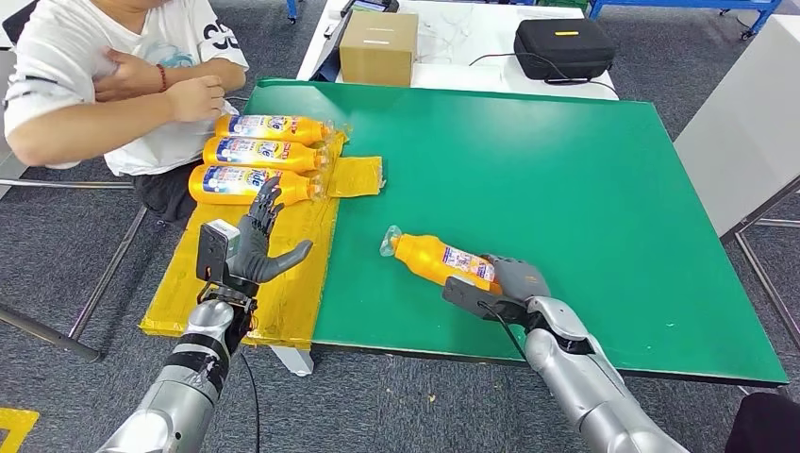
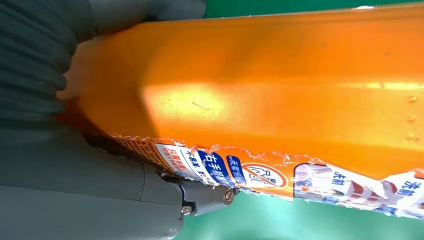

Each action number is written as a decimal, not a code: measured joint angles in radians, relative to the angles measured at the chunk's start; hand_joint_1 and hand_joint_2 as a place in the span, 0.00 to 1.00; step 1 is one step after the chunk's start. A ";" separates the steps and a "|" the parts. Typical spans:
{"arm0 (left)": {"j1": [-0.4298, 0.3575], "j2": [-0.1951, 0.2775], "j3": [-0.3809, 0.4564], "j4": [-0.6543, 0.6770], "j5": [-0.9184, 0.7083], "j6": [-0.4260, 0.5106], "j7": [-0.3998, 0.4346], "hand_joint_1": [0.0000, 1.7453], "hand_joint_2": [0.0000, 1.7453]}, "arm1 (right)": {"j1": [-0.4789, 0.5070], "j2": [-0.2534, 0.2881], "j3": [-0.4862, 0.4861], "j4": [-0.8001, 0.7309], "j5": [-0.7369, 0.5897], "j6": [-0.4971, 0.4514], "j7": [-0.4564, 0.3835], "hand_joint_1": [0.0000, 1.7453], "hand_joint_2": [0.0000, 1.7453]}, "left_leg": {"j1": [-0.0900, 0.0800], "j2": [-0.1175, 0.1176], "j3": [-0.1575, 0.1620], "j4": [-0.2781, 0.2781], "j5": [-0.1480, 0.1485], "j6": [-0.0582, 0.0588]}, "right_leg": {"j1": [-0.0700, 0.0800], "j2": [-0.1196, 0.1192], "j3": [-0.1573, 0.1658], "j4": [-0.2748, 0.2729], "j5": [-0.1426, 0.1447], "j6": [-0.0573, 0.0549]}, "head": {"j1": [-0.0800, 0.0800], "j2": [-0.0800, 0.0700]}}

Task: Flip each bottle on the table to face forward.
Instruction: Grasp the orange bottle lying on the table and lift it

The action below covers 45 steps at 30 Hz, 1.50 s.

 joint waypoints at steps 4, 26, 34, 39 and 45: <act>-0.006 -0.001 0.000 0.006 0.012 0.010 0.006 0.00 1.00 | 0.040 0.025 -0.030 -0.015 -0.109 -0.119 -0.065 1.00 1.00 | 0.000 0.000 0.000 0.000 0.000 0.000 | 0.000 0.000 0.000 0.000 0.000 0.000 | 0.000 0.000; 0.017 -0.055 -0.217 -0.038 0.215 -0.174 0.135 0.00 1.00 | 0.068 0.310 -0.056 -0.050 -0.386 -0.328 -0.324 1.00 1.00 | 0.000 0.000 -0.011 0.000 0.000 -0.001 | 0.000 0.000 -0.010 0.001 0.000 0.000 | 0.000 0.000; 0.017 -0.048 -0.246 -0.044 0.242 -0.232 0.132 0.00 1.00 | 0.006 0.355 -0.014 0.032 -0.379 -0.288 -0.323 1.00 1.00 | 0.000 0.000 -0.012 0.000 0.000 -0.001 | 0.000 0.000 -0.011 0.002 0.000 0.000 | 0.000 0.000; 0.016 -0.040 -0.253 -0.051 0.237 -0.234 0.124 0.00 1.00 | -0.027 0.380 0.020 0.091 -0.366 -0.263 -0.315 1.00 1.00 | 0.000 -0.001 -0.012 0.000 0.000 -0.001 | 0.000 0.000 -0.012 0.002 0.000 0.000 | 0.000 0.000; 0.016 -0.034 -0.256 -0.051 0.236 -0.235 0.124 0.00 1.00 | -0.035 0.396 0.043 0.122 -0.362 -0.261 -0.315 1.00 1.00 | 0.000 -0.001 -0.012 0.000 0.000 -0.001 | 0.000 0.000 -0.012 0.002 0.000 0.000 | 0.000 0.000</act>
